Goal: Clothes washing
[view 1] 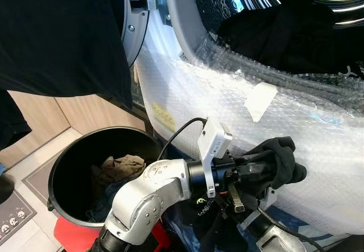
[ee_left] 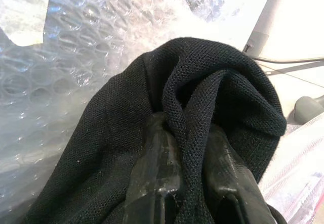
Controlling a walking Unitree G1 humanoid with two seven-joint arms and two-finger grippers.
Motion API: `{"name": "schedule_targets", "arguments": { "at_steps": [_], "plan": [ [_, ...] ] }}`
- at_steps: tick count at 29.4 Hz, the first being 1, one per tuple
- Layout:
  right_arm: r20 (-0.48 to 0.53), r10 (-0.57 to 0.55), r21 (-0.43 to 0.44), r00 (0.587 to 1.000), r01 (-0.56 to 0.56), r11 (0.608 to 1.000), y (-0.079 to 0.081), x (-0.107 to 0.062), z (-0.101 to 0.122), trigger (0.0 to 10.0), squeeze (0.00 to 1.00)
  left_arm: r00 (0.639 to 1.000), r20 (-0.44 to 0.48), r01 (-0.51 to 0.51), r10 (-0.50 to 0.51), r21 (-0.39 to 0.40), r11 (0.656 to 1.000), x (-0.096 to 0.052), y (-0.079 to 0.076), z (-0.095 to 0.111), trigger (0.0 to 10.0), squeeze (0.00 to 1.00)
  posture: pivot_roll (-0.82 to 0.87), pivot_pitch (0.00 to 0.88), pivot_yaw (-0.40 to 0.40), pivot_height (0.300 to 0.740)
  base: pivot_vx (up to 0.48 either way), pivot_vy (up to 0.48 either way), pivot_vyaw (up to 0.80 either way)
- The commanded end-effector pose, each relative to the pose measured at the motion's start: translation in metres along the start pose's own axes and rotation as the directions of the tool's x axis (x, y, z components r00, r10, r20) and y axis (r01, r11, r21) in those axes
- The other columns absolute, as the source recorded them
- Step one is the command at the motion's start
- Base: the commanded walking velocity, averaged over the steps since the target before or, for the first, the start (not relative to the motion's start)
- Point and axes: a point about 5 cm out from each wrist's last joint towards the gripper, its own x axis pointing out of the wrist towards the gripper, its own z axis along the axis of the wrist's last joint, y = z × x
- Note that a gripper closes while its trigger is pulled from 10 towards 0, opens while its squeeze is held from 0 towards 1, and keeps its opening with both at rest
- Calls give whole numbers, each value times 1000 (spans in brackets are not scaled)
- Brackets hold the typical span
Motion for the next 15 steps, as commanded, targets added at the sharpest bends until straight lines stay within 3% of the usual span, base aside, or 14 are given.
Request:
{"name": "schedule_targets", "arguments": {
  "at_steps": [1, 5, 6, 7, 8, 15],
  "plan": [
    [1, 22, -15, 1000, -22, 1000, 1, -1, 1, 10000, 0, 999, 19, 48, -48, 19, 999, 3, -8, 8, 0, 0, 59, 117, -11, 740, 0, 0, 0],
    [-21, 44, -17, 999, -44, 999, 4, -1, -3, 10000, 0, 999, 20, 47, -48, 17, 999, 3, -8, 8, 0, 0, 59, 117, -11, 740, 0, 0, 0],
    [-29, 51, -22, 998, -52, 998, 5, -1, -5, 4078, 0, 999, 20, 47, -48, 17, 999, 3, -8, 8, 0, 0, 61, 116, -9, 740, 0, 0, 0],
    [-35, 55, -26, 998, -56, 998, 5, -2, -6, 4078, 0, 999, 20, 47, -47, 17, 999, 3, -8, 8, 0, 0, 61, 116, -9, 740, 0, 0, 0],
    [-43, 54, -34, 998, -55, 998, 5, -2, -7, 0, 0, 999, 18, 48, -48, 19, 999, 3, -8, 8, 0, 0, 61, 115, -9, 740, 0, 0, 0],
    [-44, 90, -26, 995, -91, 996, 9, -1, -9, 0, 0, 999, 16, 46, -46, 21, 999, 3, -8, 8, 0, 0, 61, 116, -9, 740, 0, 0, 0]
  ]
}}
